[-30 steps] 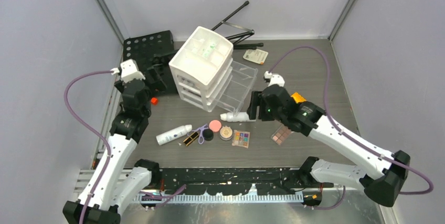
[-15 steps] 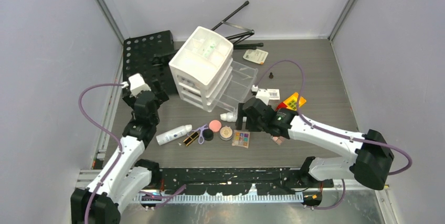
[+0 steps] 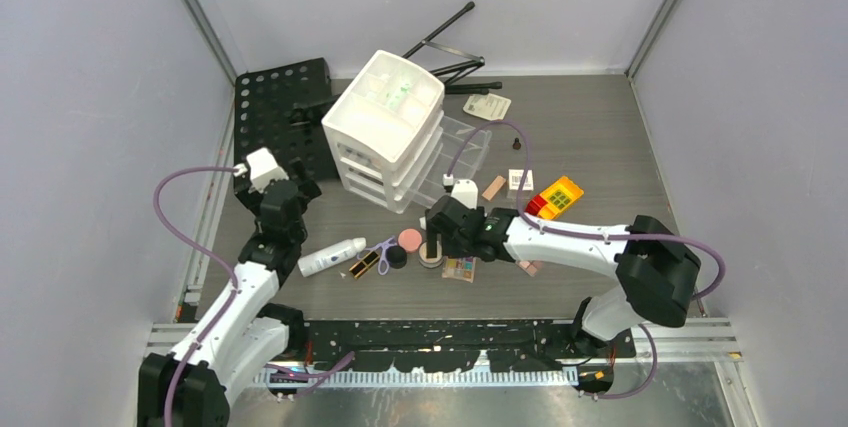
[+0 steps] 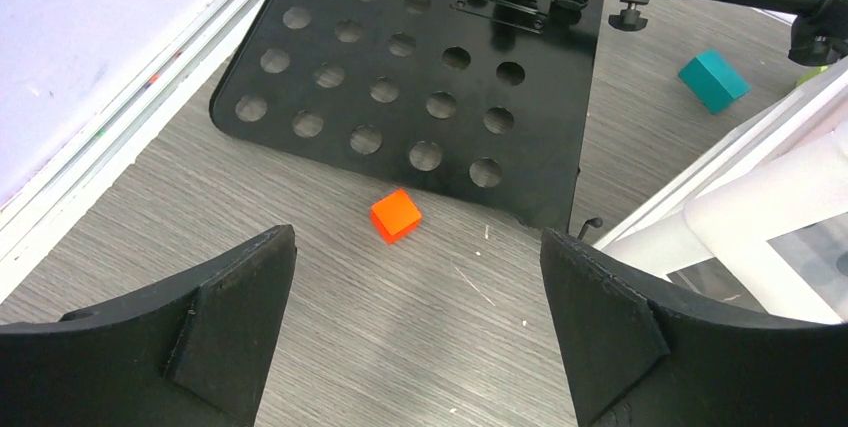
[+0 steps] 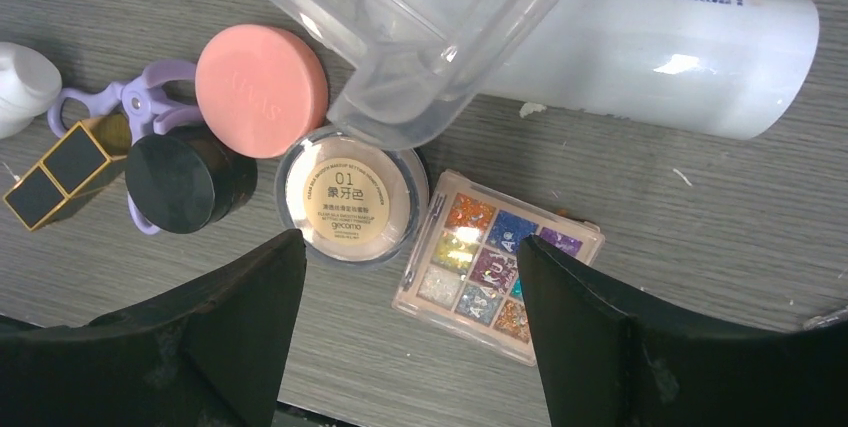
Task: Organize the makeup
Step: Pick up the makeup from the corner of the board.
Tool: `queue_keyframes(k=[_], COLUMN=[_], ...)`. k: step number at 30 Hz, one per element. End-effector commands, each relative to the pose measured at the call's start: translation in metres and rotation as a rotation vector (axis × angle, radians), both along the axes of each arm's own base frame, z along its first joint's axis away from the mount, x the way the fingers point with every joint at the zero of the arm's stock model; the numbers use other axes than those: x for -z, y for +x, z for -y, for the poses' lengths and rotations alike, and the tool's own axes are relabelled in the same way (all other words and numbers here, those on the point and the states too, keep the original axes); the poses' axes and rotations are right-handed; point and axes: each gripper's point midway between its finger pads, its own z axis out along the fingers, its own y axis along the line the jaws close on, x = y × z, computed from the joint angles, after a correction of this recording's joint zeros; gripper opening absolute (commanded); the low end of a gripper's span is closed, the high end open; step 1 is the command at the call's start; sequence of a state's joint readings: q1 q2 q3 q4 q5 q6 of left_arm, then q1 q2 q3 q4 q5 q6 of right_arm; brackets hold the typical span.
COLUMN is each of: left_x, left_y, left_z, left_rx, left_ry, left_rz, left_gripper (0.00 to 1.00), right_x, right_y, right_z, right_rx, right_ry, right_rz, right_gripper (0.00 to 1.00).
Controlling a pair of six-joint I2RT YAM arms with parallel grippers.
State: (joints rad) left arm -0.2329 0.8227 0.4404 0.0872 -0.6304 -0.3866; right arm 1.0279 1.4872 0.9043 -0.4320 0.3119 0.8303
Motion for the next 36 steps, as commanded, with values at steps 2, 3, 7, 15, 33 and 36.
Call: queue_keyframes(k=[2,3,7,15,33,36], left_x=[-0.008,-0.008,-0.007,0.002,0.011,0.010], left_y=[0.004,0.003,-0.001,0.004,0.010,0.011], left_z=[-0.005,-0.007,-0.012,-0.005,0.009,0.009], left_rx=[-0.043,-0.050,-0.078,-0.034,0.066,0.070], left_ry=[-0.007,-0.004,0.001,0.006,0.023,0.024], left_rz=[0.070,0.070,0.088,0.073,0.083,0.086], left_gripper=[0.94,0.94,0.94,0.97,0.95,0.95], right_x=[-0.016,-0.015,-0.009,0.002,0.023,0.029], right_y=[0.012,0.010,0.001,-0.016,-0.032,-0.031], right_z=[-0.010,-0.007,0.008,0.032,0.024,0.022], right_rx=[0.014,0.018,0.029,0.063,0.021,0.021], right_ry=[0.011,0.000,-0.044,-0.077,-0.108,-0.130], right_rz=[0.070,0.066,0.040,-0.002,-0.075,-0.081], right_gripper=[0.82,0.82,0.84,0.88,0.93,0.92])
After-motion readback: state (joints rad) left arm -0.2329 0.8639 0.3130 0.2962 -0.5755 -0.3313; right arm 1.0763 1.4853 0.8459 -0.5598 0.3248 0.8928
